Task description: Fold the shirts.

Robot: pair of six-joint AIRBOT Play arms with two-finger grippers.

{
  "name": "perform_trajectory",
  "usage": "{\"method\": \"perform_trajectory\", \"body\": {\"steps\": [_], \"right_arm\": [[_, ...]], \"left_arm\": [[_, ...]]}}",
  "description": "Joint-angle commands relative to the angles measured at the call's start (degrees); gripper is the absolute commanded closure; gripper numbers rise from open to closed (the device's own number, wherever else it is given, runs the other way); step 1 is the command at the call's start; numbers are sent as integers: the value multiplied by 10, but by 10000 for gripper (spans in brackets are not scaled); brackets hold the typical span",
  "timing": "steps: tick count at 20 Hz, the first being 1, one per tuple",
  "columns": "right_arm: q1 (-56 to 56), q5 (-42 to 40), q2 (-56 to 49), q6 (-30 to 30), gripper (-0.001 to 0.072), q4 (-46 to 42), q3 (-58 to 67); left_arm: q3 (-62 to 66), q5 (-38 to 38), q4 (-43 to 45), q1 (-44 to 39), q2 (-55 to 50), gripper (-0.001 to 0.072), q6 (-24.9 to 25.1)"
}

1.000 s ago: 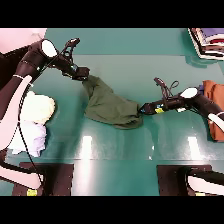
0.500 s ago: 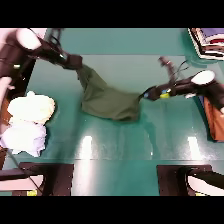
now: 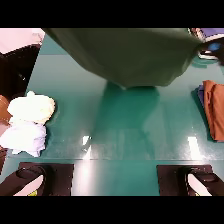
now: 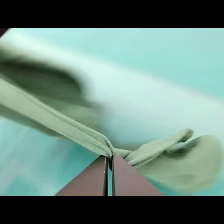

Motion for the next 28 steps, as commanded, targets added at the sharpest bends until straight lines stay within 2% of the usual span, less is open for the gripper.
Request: {"method": "perform_trajectory", "body": {"steps": [1,5,8,11,14,19,23,24,25,26,28], "right_arm": [[-27,43,39,49,695,-77,88],[-49,83,-1,54,695,-76,184],[-49,116,-83,78,695,-75,250],[-41,146,-186,96,694,-72,269],[-11,177,-308,96,694,-73,268],[25,113,-487,96,694,-75,268],[36,78,-559,96,693,-70,268],[36,76,-567,96,683,-70,268],[36,76,-573,96,495,-60,268],[33,75,-573,96,294,-44,268],[18,84,-563,95,276,2,268]], "left_arm": [[68,1,4,1,45,682,0],[64,14,3,1,40,682,0],[25,33,31,1,5,681,0],[-12,16,97,1,-75,681,-8],[-41,-12,99,1,-192,680,-15],[-50,16,110,6,-379,680,-15],[-50,38,112,28,-450,678,-16],[-51,37,112,34,-453,483,-16],[-50,34,111,38,-454,180,-20],[-48,23,110,44,-452,106,-25],[-43,-27,106,59,-443,105,-34]]}}
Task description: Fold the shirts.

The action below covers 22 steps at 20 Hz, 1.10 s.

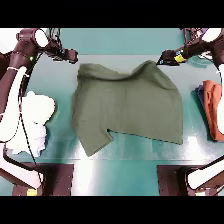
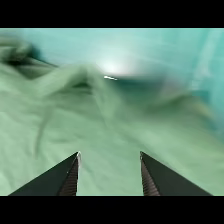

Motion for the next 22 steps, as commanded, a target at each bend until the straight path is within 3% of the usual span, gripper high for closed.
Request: {"method": "perform_trajectory", "body": {"steps": [1,4,8,16,22], "right_arm": [[-19,14,1,-9,276,71,0],[-48,93,28,-21,277,95,0],[-69,130,114,-24,278,96,-109],[-101,24,330,-64,278,190,-447],[-101,-10,400,-64,278,200,-508]], "left_arm": [[5,-87,-14,29,2,105,-14],[-15,-187,-54,59,31,104,-11],[-176,-184,-67,61,121,104,12],[-561,-89,-115,61,293,104,23],[-639,-3,-220,60,292,104,23]]}}
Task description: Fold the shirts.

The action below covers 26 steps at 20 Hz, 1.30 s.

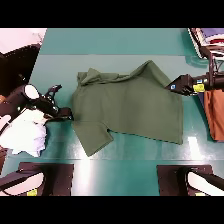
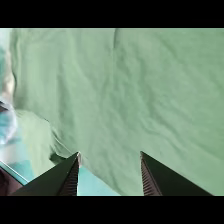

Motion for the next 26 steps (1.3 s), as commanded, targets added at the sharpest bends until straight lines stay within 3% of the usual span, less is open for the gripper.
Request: {"method": "perform_trajectory", "body": {"steps": [1,6,7,8,9,13,14,15,16,20,21,26], "right_arm": [[-1,-18,37,-2,278,7,-30],[-1,-20,56,-2,278,8,-30],[-5,-19,63,-2,278,3,-30],[-15,-16,71,-2,278,0,-30],[-29,-10,81,-2,278,-7,-35],[-133,39,147,26,277,-136,-145],[-168,54,161,26,257,-181,-184],[-204,65,170,26,179,-219,-223],[-239,73,175,26,150,-234,-255],[-315,52,153,26,165,-231,-353],[-311,34,141,26,226,-232,-368],[-253,-48,79,27,233,-177,-388]], "left_arm": [[-45,54,-57,-7,6,105,1],[-52,83,-58,-51,6,108,0],[-51,83,-58,-51,6,335,-1],[-48,82,-57,-51,7,649,0],[-40,76,-57,-51,7,679,0],[2,53,-56,-51,28,681,2],[10,55,-57,-51,37,681,7],[17,58,-58,-51,45,681,14],[23,58,-59,-51,50,681,16],[28,61,-60,-51,52,681,16],[28,61,-60,-51,52,681,16],[28,49,-60,-51,52,680,42]]}}
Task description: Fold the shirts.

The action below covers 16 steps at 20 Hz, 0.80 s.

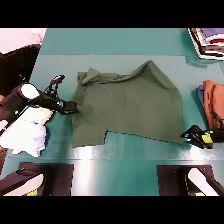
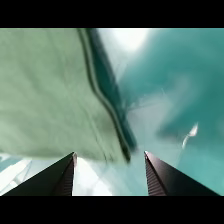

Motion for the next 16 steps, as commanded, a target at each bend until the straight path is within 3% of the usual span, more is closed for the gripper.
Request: {"method": "perform_trajectory", "body": {"steps": [1,3,5,8,12,16], "right_arm": [[36,-52,-43,1,233,38,-17],[70,-54,-70,3,244,39,-17],[103,-53,-85,2,444,39,-17],[155,-47,-71,2,678,39,-2],[196,-38,20,-2,692,35,102],[203,-40,102,-2,692,35,308]], "left_arm": [[1,-3,0,0,1,680,10],[1,-4,0,0,1,681,10],[1,-11,0,0,1,681,10],[4,-16,2,0,29,681,9],[71,-37,78,0,129,681,-21],[239,-42,144,0,208,681,-51]]}}
